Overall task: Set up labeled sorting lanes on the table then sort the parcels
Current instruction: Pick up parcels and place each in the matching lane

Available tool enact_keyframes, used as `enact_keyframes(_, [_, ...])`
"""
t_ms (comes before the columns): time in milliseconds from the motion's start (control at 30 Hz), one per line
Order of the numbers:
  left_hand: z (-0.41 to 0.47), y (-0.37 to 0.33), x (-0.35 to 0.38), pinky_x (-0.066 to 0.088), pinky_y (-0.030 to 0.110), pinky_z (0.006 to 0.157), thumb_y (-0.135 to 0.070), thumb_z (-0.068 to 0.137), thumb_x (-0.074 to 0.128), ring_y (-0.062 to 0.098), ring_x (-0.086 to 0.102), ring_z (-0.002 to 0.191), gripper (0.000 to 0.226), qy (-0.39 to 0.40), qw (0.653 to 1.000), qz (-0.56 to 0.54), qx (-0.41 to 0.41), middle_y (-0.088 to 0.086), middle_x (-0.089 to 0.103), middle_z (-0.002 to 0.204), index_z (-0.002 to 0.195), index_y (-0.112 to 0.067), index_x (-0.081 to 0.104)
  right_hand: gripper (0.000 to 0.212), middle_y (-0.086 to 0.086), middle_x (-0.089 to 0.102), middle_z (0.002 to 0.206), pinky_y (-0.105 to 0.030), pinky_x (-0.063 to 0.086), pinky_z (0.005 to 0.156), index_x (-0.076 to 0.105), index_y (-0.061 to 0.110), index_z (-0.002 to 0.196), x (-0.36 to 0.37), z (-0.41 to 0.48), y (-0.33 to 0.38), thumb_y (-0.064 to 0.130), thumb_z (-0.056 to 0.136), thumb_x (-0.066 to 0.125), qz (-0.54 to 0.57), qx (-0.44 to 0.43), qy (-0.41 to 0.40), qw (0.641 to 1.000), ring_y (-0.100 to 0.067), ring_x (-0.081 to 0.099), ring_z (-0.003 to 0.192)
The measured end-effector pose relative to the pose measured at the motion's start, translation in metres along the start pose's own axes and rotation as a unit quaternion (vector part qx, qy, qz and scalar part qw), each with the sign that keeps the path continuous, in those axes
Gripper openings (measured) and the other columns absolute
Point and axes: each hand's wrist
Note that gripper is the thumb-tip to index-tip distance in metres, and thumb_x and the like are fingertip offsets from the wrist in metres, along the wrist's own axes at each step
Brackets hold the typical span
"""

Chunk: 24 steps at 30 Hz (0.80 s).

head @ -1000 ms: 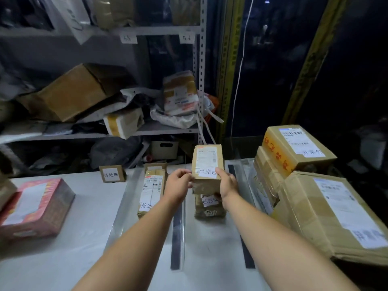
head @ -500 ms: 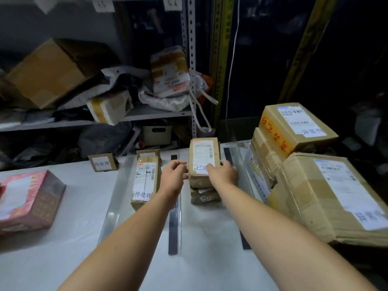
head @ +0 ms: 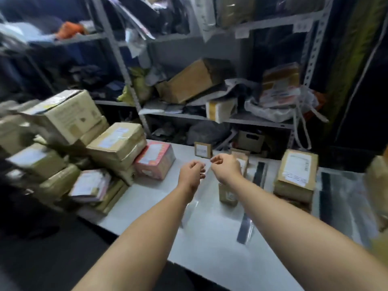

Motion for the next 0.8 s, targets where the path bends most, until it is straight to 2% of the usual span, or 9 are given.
enact_keyframes(133, [0.008,0.019,-0.07,0.039,0.025,0.058,-0.012,0.096,0.05,0.017,0.053,0.068,0.016,-0.077,0.997,-0.012,-0.013,0.007,0.059,0.082,0.094,-0.007,0.065,0.021,-0.003,0.072,0.104,-0.031,0.055,0.081,0.073,0.017,0.109,0.07,-0.002,0.021,0.014,0.089,0.066,-0.009,0.005,0.07,0.997,-0.022,0.066,0.098])
enact_keyframes(233, [0.018,0.035,-0.121,0.038,0.027,0.059,-0.016,0.096,0.051,0.017,0.053,0.07,0.017,-0.115,0.993,-0.02,-0.026,0.006,0.06,0.082,0.091,-0.01,0.066,0.022,-0.004,0.069,0.104,-0.027,0.05,0.069,0.07,0.017,0.11,0.12,0.006,0.033,0.015,0.088,0.066,-0.029,0.015,0.106,0.994,-0.021,0.064,0.096])
enact_keyframes(367, [0.049,0.053,-0.184,0.038,0.024,0.056,-0.016,0.095,0.051,0.017,0.052,0.071,0.019,-0.148,0.988,-0.02,-0.038,0.003,0.059,0.08,0.082,-0.014,0.064,0.016,-0.001,0.064,0.094,-0.029,0.047,0.067,0.061,0.018,0.103,0.186,0.027,0.047,0.015,0.088,0.068,-0.043,0.017,0.14,0.989,-0.019,0.059,0.085])
enact_keyframes(433, [0.075,0.062,-0.208,0.037,0.021,0.053,-0.014,0.095,0.052,0.016,0.051,0.068,0.019,-0.144,0.988,-0.021,-0.044,0.002,0.058,0.076,0.079,-0.014,0.063,0.024,-0.004,0.066,0.104,-0.03,0.045,0.068,0.062,0.016,0.11,0.219,0.045,0.048,0.02,0.088,0.07,-0.039,0.037,0.147,0.988,-0.021,0.059,0.091])
enact_keyframes(500, [0.105,0.067,-0.229,0.037,0.018,0.049,-0.012,0.095,0.052,0.015,0.05,0.064,0.02,-0.134,0.99,-0.021,-0.046,0.001,0.057,0.073,0.078,-0.013,0.062,0.033,-0.005,0.064,0.111,-0.031,0.045,0.073,0.058,0.017,0.114,0.249,0.063,0.049,0.027,0.088,0.074,-0.028,0.067,0.143,0.987,-0.023,0.058,0.098])
enact_keyframes(567, [0.136,0.07,-0.247,0.036,0.014,0.046,-0.01,0.095,0.053,0.014,0.05,0.061,0.02,-0.125,0.991,-0.02,-0.05,0.0,0.056,0.069,0.077,-0.013,0.062,0.042,-0.002,0.06,0.107,-0.033,0.047,0.077,0.052,0.018,0.111,0.275,0.084,0.049,0.036,0.085,0.079,-0.007,0.101,0.128,0.987,-0.023,0.058,0.099])
enact_keyframes(667, [0.177,0.076,-0.273,0.034,0.013,0.043,-0.008,0.095,0.054,0.013,0.05,0.059,0.022,-0.107,0.992,-0.014,-0.065,0.0,0.057,0.068,0.076,-0.014,0.062,0.056,-0.002,0.062,0.108,-0.037,0.05,0.079,0.051,0.014,0.112,0.305,0.12,0.05,0.049,0.079,0.082,0.021,0.154,0.069,0.985,-0.026,0.061,0.099])
enact_keyframes(733, [0.2,0.084,-0.286,0.035,0.013,0.043,-0.006,0.095,0.053,0.013,0.051,0.059,0.023,-0.083,0.993,0.005,-0.081,0.0,0.058,0.07,0.076,-0.015,0.062,0.07,-0.008,0.066,0.12,-0.041,0.055,0.086,0.054,0.011,0.122,0.319,0.145,0.048,0.057,0.076,0.08,0.018,0.186,0.028,0.982,-0.032,0.064,0.107])
enact_keyframes(800, [0.219,0.092,-0.291,0.035,0.014,0.042,0.0,0.092,0.051,0.012,0.051,0.059,0.024,-0.048,0.993,0.019,-0.108,0.0,0.059,0.072,0.078,-0.017,0.062,0.075,-0.01,0.063,0.127,-0.039,0.052,0.09,0.052,0.01,0.131,0.333,0.164,0.045,0.057,0.079,0.078,0.014,0.213,0.005,0.977,-0.035,0.062,0.114])
Point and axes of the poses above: each hand's wrist, its own z-axis towards the middle knuckle, its own x-axis out of the palm, y = z × x
